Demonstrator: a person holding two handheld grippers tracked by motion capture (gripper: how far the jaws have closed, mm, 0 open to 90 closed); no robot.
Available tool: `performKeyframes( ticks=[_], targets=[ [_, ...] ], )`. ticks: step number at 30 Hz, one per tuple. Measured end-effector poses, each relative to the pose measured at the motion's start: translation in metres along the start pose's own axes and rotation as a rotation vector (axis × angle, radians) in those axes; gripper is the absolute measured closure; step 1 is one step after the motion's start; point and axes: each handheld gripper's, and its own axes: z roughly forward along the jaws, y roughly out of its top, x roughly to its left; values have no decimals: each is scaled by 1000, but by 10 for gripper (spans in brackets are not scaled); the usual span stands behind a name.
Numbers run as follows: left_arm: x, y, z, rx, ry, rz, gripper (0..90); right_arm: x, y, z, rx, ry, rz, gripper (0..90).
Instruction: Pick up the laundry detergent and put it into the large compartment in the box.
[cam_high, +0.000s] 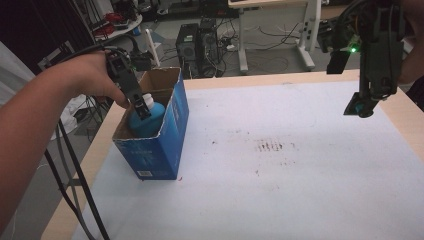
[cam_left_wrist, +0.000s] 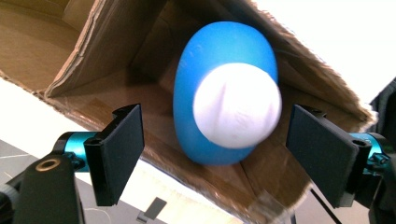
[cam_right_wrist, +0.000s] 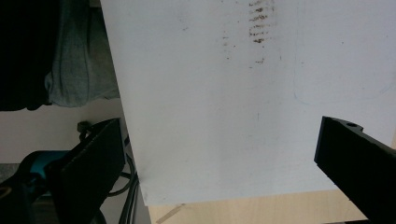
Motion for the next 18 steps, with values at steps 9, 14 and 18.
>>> performKeyframes(
  ticks=[9, 14, 18],
  targets=[
    [-17, 0, -23, 12, 2, 69, 110, 0, -2, -1, -2, -2, -2, 12],
    [-32, 6, -33, 14, -2, 123, 94, 1, 0, -1, 2, 0, 6, 12],
    [-44, 13, -37, 13, -2, 186, 67, 1, 0, 0, -2, 1, -4, 12]
  ],
)
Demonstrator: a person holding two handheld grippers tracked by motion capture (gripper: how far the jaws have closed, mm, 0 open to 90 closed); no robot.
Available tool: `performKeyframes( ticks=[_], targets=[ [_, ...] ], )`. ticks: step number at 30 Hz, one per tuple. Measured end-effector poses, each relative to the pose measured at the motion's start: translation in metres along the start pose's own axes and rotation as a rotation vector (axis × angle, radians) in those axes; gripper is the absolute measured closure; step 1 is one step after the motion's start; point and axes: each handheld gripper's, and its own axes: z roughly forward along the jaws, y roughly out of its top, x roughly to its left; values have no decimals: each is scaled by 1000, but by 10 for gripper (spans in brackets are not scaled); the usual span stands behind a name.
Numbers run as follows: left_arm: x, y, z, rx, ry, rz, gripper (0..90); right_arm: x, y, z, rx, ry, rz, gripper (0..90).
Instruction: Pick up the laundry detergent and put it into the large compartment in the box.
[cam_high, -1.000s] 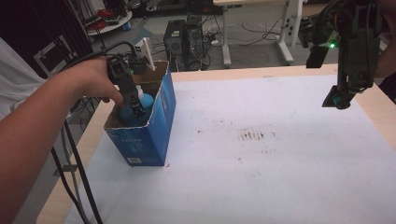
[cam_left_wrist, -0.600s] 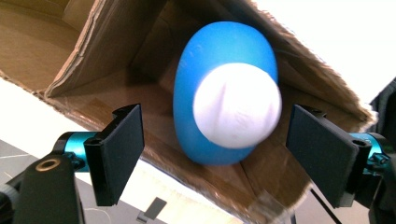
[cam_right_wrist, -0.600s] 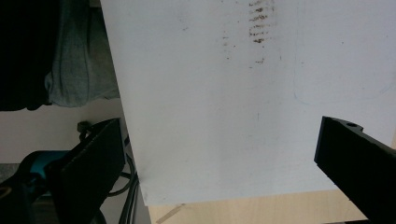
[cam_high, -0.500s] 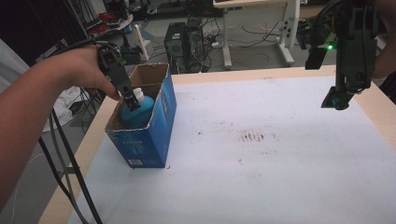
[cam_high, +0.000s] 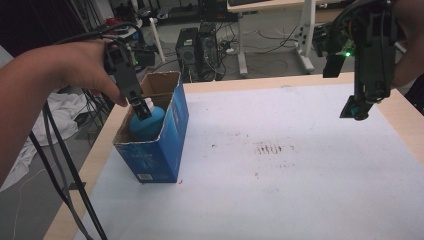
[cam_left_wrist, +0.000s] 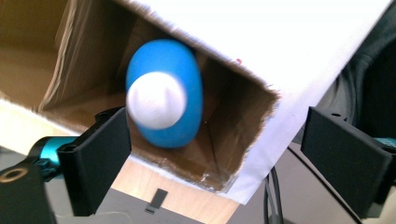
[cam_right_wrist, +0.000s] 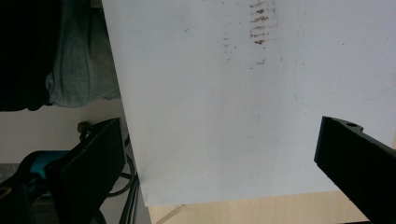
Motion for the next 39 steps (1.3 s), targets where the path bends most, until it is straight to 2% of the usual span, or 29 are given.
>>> performKeyframes(
  ticks=[5, 9, 16, 24, 26, 32, 39],
  targets=[
    [-13, 15, -5, 6, -13, 77, 53, -2, 0, 1, 0, 4, 3, 12],
    [-20, 28, -4, 8, -9, 126, 16, -4, -1, 0, -5, 10, 0, 12],
    [-35, 54, -1, 12, -23, 226, 16, -6, -2, 1, -7, 13, 0, 12],
    [-50, 77, 5, -11, -25, 336, 16, -8, -1, 2, -12, 17, -2, 12],
    [-53, 82, 8, -20, -24, 348, 16, -8, -1, 3, -9, 20, -3, 12],
    [-59, 92, 15, -3, -38, 385, 16, -7, 1, 5, -4, 22, 8, 12],
    [-63, 100, 21, 11, -37, 402, 17, -6, 3, 8, -3, 27, 8, 12]
  ],
)
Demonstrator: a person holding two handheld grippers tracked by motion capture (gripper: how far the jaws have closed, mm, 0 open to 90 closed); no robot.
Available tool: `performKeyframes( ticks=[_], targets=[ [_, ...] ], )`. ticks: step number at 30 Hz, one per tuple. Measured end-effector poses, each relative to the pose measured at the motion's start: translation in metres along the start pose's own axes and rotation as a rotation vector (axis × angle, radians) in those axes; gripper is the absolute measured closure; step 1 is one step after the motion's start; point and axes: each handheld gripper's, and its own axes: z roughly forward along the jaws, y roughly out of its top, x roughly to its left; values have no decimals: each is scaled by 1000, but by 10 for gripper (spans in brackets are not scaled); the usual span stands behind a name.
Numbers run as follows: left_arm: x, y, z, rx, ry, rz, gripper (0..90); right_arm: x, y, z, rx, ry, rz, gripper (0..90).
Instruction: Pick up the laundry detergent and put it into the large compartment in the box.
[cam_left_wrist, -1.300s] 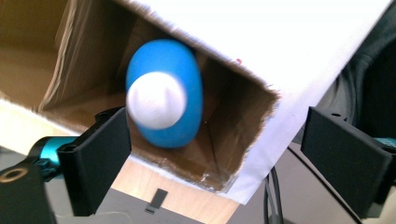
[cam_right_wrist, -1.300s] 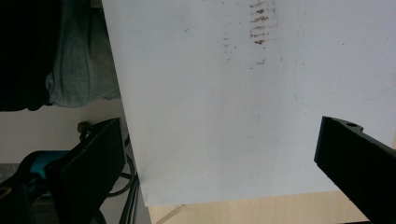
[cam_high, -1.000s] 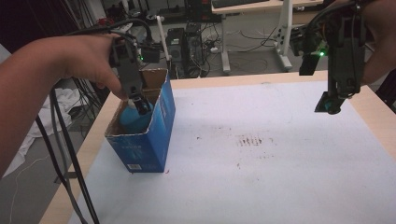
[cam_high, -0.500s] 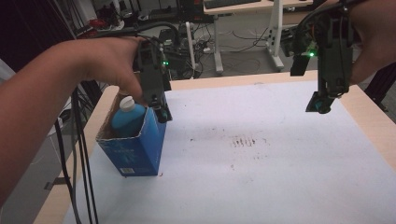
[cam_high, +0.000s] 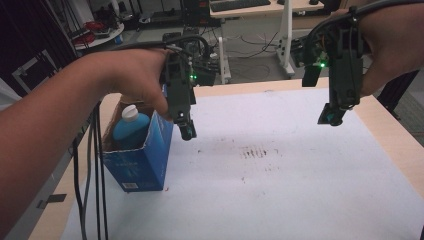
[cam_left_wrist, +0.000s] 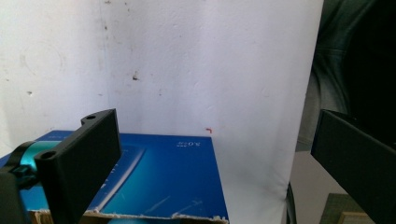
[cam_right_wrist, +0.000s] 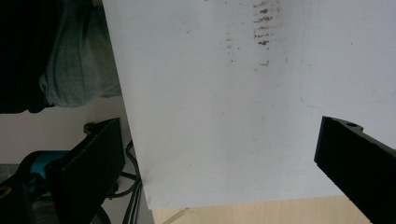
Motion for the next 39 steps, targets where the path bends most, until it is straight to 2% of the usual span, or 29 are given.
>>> performKeyframes(
  ticks=[10, 17, 39],
  targets=[
    [-2, 12, 1, -7, 4, 21, 17, 2, 1, 1, 7, 3, -1, 12],
    [0, 15, 0, -11, -2, 19, 17, -1, -1, 1, 3, 4, -5, 12],
    [4, 13, 6, 8, -11, 10, 17, -3, -3, 0, 1, 2, 3, 12]
  ],
)
